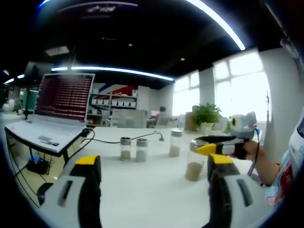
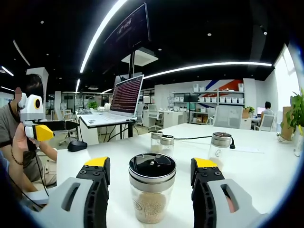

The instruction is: Rotate the seasoning bottle until the label or dispensing opening points toward the visible target arrow and the bottle remains upright within the marked orientation range

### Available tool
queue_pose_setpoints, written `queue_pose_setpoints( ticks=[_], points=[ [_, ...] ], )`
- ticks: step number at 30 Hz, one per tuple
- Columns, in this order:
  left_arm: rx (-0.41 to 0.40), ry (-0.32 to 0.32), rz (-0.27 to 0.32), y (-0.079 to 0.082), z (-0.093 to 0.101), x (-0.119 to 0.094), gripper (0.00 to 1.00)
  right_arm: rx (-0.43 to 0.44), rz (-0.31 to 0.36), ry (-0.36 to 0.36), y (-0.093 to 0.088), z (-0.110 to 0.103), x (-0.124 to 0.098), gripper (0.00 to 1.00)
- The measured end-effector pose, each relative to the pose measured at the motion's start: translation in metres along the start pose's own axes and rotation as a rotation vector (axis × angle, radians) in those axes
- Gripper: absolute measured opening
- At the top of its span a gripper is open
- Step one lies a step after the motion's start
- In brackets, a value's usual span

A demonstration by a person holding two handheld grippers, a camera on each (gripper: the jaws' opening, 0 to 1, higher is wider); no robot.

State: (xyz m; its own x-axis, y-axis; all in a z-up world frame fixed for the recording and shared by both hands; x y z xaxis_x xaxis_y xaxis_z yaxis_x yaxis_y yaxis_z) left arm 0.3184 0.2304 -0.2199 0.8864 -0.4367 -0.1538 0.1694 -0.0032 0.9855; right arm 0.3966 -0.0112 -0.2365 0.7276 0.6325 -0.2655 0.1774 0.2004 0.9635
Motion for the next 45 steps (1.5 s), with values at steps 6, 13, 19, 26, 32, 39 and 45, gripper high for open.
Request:
queue_pose_setpoints(
  ticks=[6, 13, 19, 26, 32, 39, 45],
  points=[
    [0.0, 0.003, -0.004, 0.0, 0.0, 0.0, 0.99, -0.031, 0.035, -0.009, 0.002, 0.004, -0.009, 0.72],
    [0.022, -0.007, -0.005, 0.002, 0.005, 0.0, 0.99, -0.045, 0.05, -0.007, 0.008, 0.007, -0.023, 0.73],
    [0.018, -0.006, 0.0, 0.002, 0.005, 0.0, 0.99, -0.066, 0.062, -0.069, 0.007, 0.019, -0.036, 0.76],
    [0.001, -0.022, 0.021, 0.004, 0.007, 0.001, 0.99, -0.042, 0.068, -0.129, 0.006, 0.038, -0.053, 0.75],
    [-0.009, -0.017, 0.008, 0.001, 0.007, 0.005, 0.99, 0.002, 0.056, -0.187, -0.003, 0.054, -0.062, 0.76],
    [-0.013, -0.028, 0.0, 0.0, 0.009, 0.007, 0.99, 0.014, 0.063, -0.22, -0.002, 0.068, -0.062, 0.75],
    [-0.017, -0.024, -0.001, -0.001, 0.007, 0.007, 0.98, 0.033, 0.069, -0.25, -0.001, 0.077, -0.057, 0.75]
  ],
)
Point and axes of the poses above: the point that each gripper's makers call its tool centre point, and the gripper's own axes: x roughly forward along the fingers, z roughly to its right, y roughly out of its top, the point moved 6 cm from there along -x, roughly backward along the fingers, and after that the axes turned 11 degrees about -z, right-handed, at the moved point
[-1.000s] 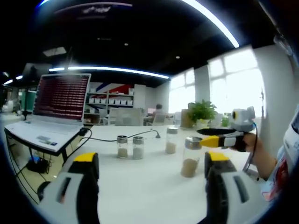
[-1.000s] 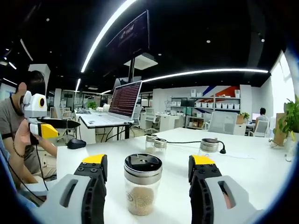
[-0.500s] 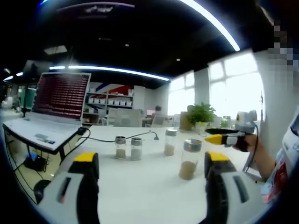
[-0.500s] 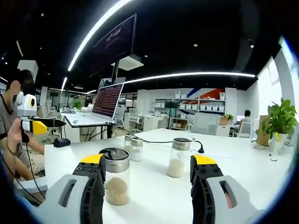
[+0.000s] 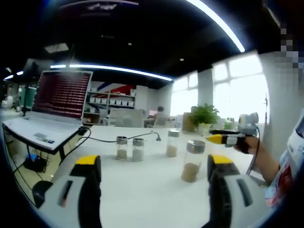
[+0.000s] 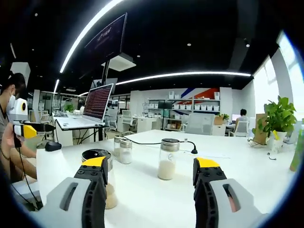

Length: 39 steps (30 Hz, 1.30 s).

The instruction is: Rotate the seasoning bottle until the label or dispensing opening points toward the visible target arrow and the bottle remains upright within the marked orientation range

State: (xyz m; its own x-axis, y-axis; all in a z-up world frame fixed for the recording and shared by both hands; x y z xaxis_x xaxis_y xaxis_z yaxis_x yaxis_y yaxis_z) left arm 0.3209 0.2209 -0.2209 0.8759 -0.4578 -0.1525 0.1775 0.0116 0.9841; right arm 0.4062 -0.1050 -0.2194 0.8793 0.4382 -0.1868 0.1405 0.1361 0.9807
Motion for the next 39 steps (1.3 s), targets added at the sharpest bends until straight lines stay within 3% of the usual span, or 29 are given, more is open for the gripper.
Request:
queue_pose_setpoints(
  ticks=[7, 13, 17, 25, 33, 39],
  points=[
    [-0.004, 0.0, -0.001, 0.0, -0.001, -0.001, 0.98, 0.04, 0.024, -0.024, 0.003, 0.012, 0.023, 0.74],
    [-0.002, 0.006, -0.001, 0.0, -0.002, 0.0, 0.98, 0.026, -0.004, -0.052, 0.001, 0.025, 0.045, 0.73],
    [0.004, 0.002, -0.003, 0.0, -0.001, 0.0, 0.98, 0.033, -0.005, -0.028, 0.002, 0.03, 0.058, 0.74],
    [-0.006, 0.006, 0.006, 0.002, 0.0, -0.001, 0.97, 0.093, -0.021, -0.054, 0.0, 0.05, 0.083, 0.73],
    [-0.003, 0.001, -0.001, 0.0, 0.002, 0.0, 0.97, 0.035, -0.007, -0.115, 0.002, 0.057, 0.109, 0.72],
    [-0.005, -0.011, -0.003, 0.0, 0.004, 0.001, 0.97, 0.051, -0.03, -0.123, 0.002, 0.063, 0.135, 0.62]
  ],
)
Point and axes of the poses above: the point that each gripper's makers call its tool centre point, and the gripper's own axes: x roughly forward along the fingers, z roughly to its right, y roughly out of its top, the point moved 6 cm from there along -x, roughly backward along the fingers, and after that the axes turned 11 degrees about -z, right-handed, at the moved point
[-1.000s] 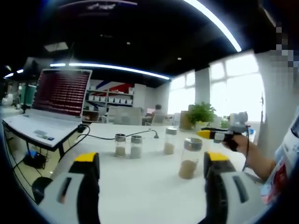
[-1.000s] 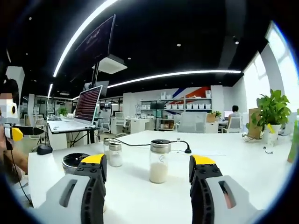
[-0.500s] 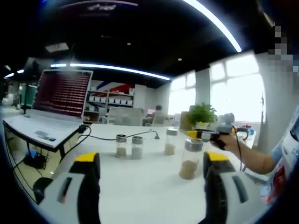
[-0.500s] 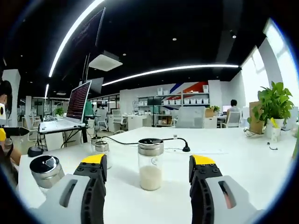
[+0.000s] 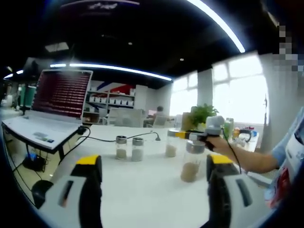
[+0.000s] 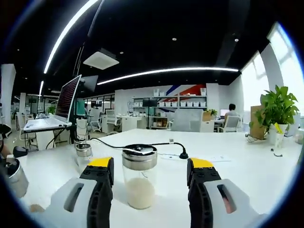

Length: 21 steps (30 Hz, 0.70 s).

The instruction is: Rotate the seasoning bottle until the label or dispensing opening points toward the visible target arrow and the bottle remains upright within the marked orientation range

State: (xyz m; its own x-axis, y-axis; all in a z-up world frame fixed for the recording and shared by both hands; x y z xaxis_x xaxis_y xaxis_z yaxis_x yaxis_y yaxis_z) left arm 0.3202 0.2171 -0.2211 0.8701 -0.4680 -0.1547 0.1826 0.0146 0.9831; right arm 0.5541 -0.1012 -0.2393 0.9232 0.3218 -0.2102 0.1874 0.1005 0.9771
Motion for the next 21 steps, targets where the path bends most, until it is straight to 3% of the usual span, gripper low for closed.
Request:
queue_pose_setpoints(
  ticks=[8, 13, 21],
  points=[
    [-0.005, -0.001, -0.006, 0.0, -0.003, -0.001, 0.96, -0.012, -0.042, 0.012, -0.005, -0.01, 0.026, 0.57],
    [-0.001, -0.01, -0.008, -0.001, -0.001, -0.001, 0.96, 0.012, 0.016, 0.011, 0.002, -0.012, 0.035, 0.53],
    [-0.008, 0.009, 0.002, 0.001, -0.006, -0.005, 0.95, 0.03, 0.004, 0.042, 0.005, -0.014, 0.046, 0.42]
  ],
)
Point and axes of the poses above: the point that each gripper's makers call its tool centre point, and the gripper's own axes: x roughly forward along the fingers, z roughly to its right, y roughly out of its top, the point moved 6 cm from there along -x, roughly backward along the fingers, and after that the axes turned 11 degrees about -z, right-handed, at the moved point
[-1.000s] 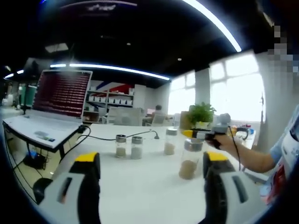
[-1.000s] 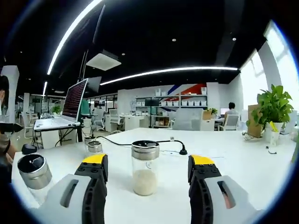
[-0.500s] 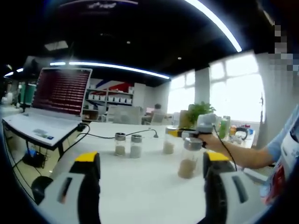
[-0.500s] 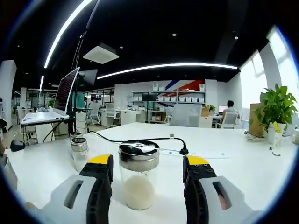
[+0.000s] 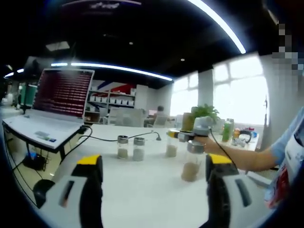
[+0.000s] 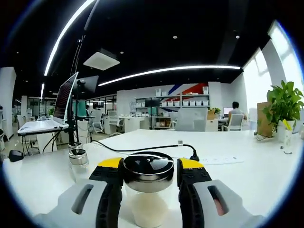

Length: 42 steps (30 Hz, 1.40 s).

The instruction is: Rotate the seasoning bottle until the label or dispensing opening points toward the visible target arrow and the bottle remains upright within the marked orientation range

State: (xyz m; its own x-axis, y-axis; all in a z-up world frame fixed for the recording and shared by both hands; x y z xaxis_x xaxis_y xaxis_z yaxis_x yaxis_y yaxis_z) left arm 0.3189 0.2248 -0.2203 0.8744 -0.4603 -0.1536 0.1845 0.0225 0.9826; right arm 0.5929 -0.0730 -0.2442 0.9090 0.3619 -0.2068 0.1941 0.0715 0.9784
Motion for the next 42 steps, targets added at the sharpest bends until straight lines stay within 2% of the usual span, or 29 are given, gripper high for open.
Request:
queue_pose_setpoints(
  ticks=[10, 14, 18, 27, 31, 37, 42],
  points=[
    [0.007, -0.004, -0.01, 0.0, 0.001, 0.002, 0.94, -0.034, -0.003, 0.008, 0.0, -0.001, 0.002, 0.41],
    [0.024, -0.003, 0.003, 0.001, 0.001, 0.002, 0.92, -0.038, -0.002, 0.0, 0.0, -0.002, 0.002, 0.41],
    [0.009, -0.008, 0.002, 0.001, 0.0, 0.0, 0.91, -0.037, 0.001, 0.006, 0.0, 0.0, 0.002, 0.41],
    [0.03, 0.027, -0.02, -0.003, -0.004, 0.002, 0.91, -0.027, -0.006, 0.001, 0.0, 0.0, -0.001, 0.41],
    [0.021, 0.024, -0.014, -0.003, -0.005, 0.002, 0.9, -0.037, -0.026, 0.005, 0.001, -0.002, -0.007, 0.4],
    [0.016, 0.033, -0.018, -0.002, -0.009, 0.001, 0.9, -0.035, -0.016, 0.027, 0.01, -0.004, -0.022, 0.4],
    [0.013, 0.035, -0.01, 0.0, -0.01, 0.0, 0.9, -0.069, -0.016, 0.037, 0.014, -0.01, -0.048, 0.4]
  ],
)
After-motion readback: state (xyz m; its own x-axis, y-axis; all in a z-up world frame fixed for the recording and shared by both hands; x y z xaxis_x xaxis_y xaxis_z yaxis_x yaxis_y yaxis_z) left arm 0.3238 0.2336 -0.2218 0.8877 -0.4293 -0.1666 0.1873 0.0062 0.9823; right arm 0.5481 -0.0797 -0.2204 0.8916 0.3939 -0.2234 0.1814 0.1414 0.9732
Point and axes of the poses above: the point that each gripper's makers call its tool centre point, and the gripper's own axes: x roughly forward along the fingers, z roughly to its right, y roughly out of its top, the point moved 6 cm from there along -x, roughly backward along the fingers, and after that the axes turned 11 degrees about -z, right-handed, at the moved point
